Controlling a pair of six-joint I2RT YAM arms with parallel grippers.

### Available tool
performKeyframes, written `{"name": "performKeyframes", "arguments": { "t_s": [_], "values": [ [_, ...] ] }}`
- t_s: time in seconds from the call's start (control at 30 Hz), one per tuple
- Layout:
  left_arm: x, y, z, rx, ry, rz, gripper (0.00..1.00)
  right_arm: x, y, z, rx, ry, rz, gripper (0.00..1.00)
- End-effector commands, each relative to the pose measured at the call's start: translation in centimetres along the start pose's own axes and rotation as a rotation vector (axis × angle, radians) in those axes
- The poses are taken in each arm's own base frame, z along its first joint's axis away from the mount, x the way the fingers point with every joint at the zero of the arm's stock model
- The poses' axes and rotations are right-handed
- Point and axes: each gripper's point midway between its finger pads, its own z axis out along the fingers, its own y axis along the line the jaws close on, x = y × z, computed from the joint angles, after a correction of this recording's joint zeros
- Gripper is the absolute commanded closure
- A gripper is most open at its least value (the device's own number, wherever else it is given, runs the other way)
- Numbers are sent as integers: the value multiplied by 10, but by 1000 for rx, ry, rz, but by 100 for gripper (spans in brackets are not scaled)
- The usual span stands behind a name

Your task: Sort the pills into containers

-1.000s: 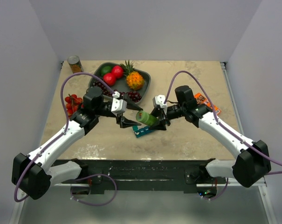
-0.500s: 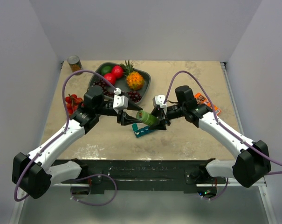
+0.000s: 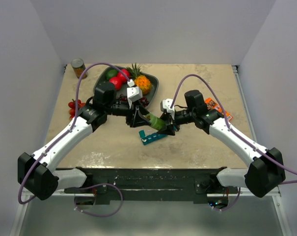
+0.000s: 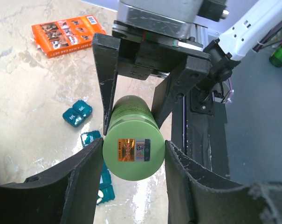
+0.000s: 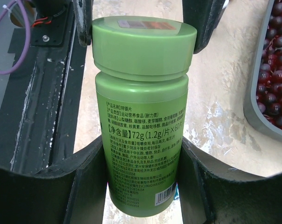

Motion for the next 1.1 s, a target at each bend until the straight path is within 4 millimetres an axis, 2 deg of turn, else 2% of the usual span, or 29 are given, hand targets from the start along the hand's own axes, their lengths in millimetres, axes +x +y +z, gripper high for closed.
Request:
{"name": "performKeyframes", "arguments": {
  "t_s": [0.0, 0.1, 0.2, 0.3, 0.33, 0.6, 0.63, 0.87, 1.07],
  "values": [
    [-7, 1, -1, -61, 7, -92, 87, -15, -5, 2, 14, -32, -41, 100],
    [-1, -1, 3, -94, 13, -100, 90, -16, -6, 3, 14, -36, -28, 100],
    [-8, -7, 2, -109, -38, -86, 91, -23, -2, 5, -9, -69, 6, 100],
    [4, -11, 2, -116, -75, -81, 93, -34, 6, 6, -60, -120, 51, 100],
    [-5, -11, 1, -118, -121, -43, 94, -36, 6, 5, -68, -132, 60, 100],
    [1, -19, 4, -75, -188, -79, 97, -50, 21, 4, -159, -204, 111, 100],
    [-3, -20, 4, -66, -213, -69, 97, -50, 21, 4, -161, -207, 112, 100],
    [12, -29, 16, 65, -95, -141, 98, -49, 30, 3, -205, -208, 86, 100],
    [9, -35, 16, 144, -76, -169, 100, -50, 33, 0, -216, -209, 52, 100]
  ]
}}
